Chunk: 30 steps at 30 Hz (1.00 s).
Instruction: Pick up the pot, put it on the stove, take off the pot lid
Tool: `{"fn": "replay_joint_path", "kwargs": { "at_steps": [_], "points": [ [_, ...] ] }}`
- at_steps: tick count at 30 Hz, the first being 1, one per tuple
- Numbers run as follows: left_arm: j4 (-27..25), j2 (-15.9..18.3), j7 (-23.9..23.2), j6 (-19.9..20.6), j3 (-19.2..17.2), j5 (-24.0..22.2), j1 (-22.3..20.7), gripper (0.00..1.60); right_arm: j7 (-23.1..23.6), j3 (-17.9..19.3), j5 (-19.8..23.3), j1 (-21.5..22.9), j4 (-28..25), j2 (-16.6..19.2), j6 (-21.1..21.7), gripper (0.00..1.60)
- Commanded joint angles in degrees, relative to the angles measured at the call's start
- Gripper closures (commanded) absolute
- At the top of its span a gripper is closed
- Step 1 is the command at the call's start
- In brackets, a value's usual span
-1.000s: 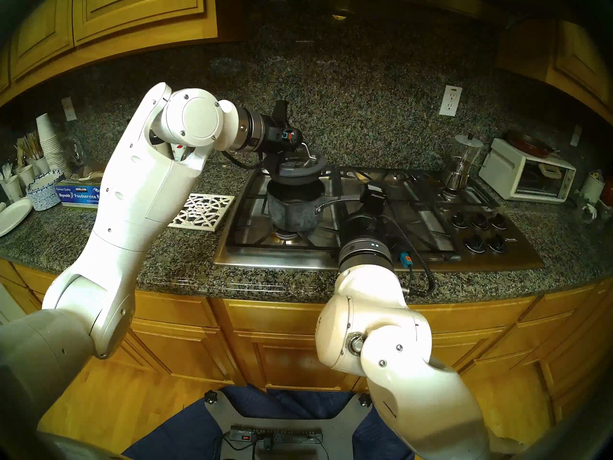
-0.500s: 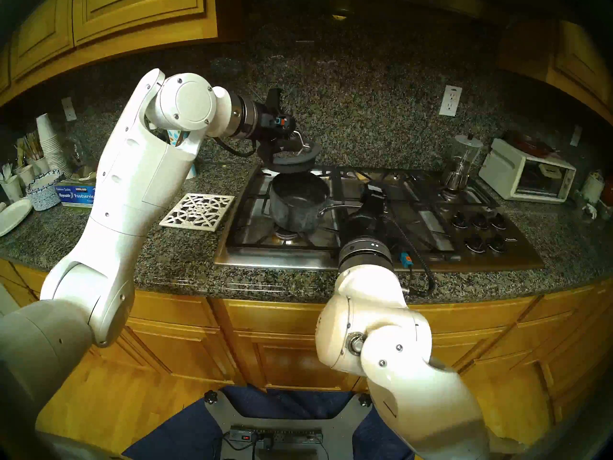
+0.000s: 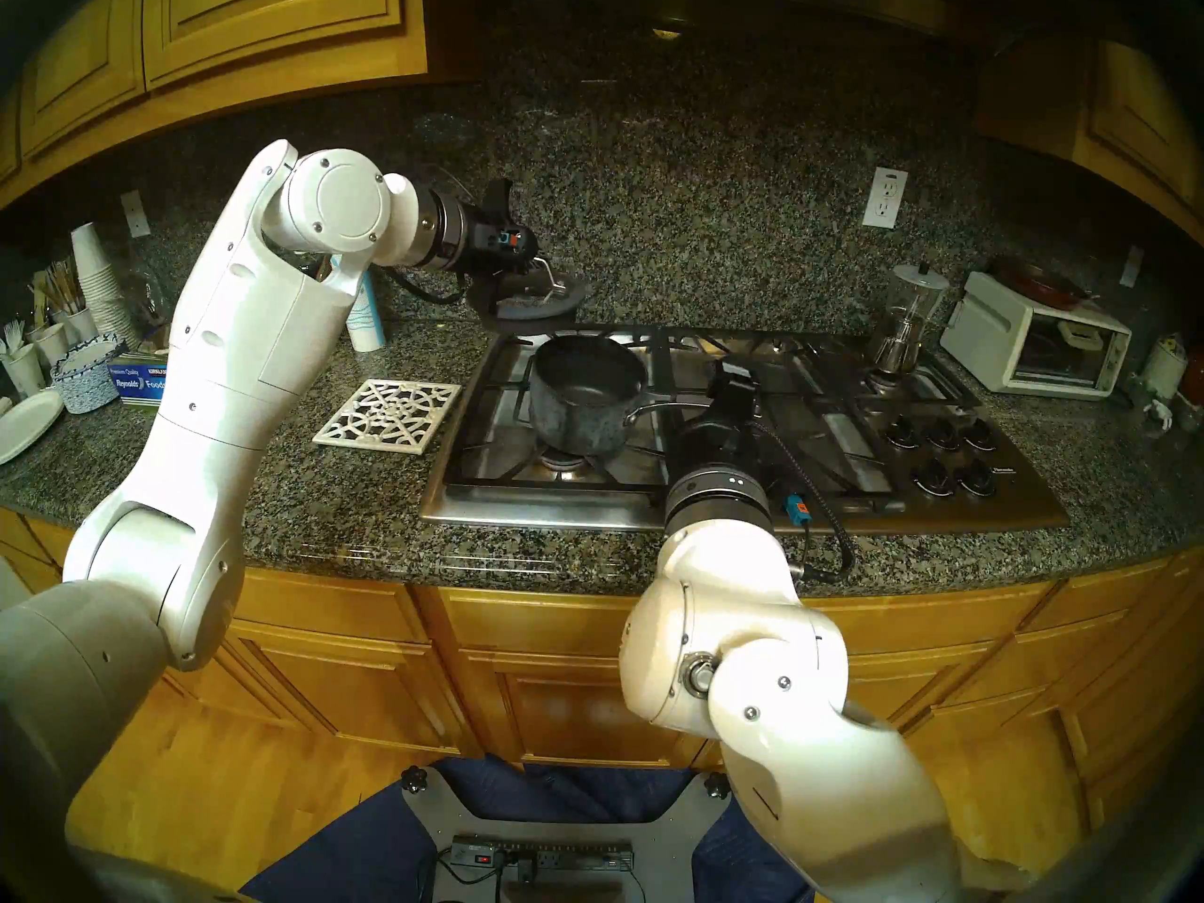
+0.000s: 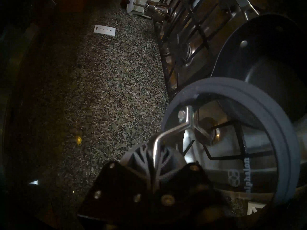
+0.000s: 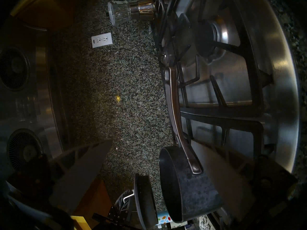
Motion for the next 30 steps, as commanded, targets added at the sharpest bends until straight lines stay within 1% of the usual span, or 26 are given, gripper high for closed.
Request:
{"fn": "replay_joint_path", "kwargs": {
  "at_steps": [1, 18, 24, 30],
  "points": [
    [-0.6, 1.2, 2.0, -1.4, -2.4, 0.1, -2.9, 1.6, 0.8, 0.2, -0.9, 1.0, -1.6, 0.0, 0.1, 0.0],
    [1.2, 3.9, 3.8, -3.5, -4.2, 1.5, 0.0, 1.6, 0.8, 0.2, -1.0, 1.0, -1.6, 0.1, 0.1, 0.0],
    [2.9, 4.7, 5.2, -4.3, -4.7, 2.5, 1.4, 1.6, 0.8, 0.2, -1.0, 1.0, -1.6, 0.1, 0.1, 0.0],
    [4.4, 5.2, 6.1, -4.6, -5.1, 3.4, 1.8, 1.6, 0.8, 0.2, -1.0, 1.0, -1.6, 0.1, 0.1, 0.0]
  ]
}}
